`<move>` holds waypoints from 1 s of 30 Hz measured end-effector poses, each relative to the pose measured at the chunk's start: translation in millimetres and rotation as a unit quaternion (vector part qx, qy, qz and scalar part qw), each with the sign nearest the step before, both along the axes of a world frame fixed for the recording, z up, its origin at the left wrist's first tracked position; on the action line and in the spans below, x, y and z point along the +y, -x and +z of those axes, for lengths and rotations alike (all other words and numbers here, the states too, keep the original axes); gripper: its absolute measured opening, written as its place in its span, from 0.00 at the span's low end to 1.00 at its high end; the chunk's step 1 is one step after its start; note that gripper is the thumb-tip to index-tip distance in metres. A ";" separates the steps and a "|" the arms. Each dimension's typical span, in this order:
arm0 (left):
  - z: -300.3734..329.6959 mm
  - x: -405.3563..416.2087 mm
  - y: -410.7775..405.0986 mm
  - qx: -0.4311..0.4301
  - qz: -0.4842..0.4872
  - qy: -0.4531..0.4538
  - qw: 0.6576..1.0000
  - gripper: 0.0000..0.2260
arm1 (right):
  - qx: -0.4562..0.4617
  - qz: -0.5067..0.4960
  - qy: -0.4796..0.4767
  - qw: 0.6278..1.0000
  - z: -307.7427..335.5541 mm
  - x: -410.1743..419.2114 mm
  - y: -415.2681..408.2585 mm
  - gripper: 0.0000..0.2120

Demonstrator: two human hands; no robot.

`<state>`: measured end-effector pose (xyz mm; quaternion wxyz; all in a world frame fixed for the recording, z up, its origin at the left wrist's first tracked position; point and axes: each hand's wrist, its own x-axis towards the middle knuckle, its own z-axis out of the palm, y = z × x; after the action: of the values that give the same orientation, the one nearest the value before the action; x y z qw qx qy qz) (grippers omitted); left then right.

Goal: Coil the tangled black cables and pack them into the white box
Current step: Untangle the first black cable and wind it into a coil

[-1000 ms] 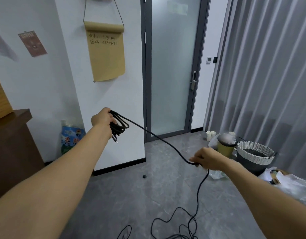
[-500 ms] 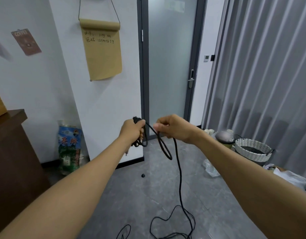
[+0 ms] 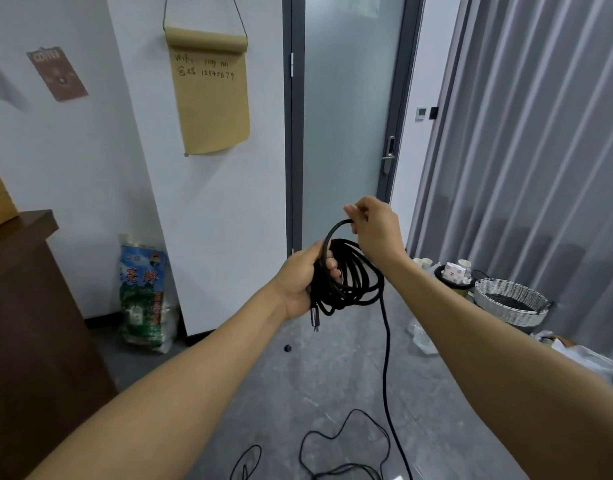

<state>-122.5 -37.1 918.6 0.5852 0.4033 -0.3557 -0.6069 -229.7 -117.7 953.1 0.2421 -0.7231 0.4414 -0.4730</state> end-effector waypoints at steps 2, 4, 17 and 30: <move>0.2 0.4 -0.6 0.033 -0.020 -0.003 0.999 0.15 | 0.005 -0.013 -0.015 1.000 -1.0 -6.6 5.6 0.14; 1.9 1.0 -3.2 0.055 -0.045 -0.004 0.997 0.16 | 0.001 -0.019 -0.029 0.999 -2.2 -10.2 9.8 0.13; 6.4 -5.8 -42.6 -0.050 0.102 -0.039 0.993 0.15 | 0.006 0.066 -0.124 0.990 -45.5 -9.0 25.4 0.19; -0.5 -20.1 -89.2 -0.259 0.455 -0.081 0.848 0.12 | 0.307 -0.057 0.046 0.949 -53.7 0.7 27.0 0.09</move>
<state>-33.3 -57.2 918.1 0.6476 0.7085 -0.2207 -0.1729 -256.6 -117.0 899.4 0.0347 -0.8174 0.5125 -0.2608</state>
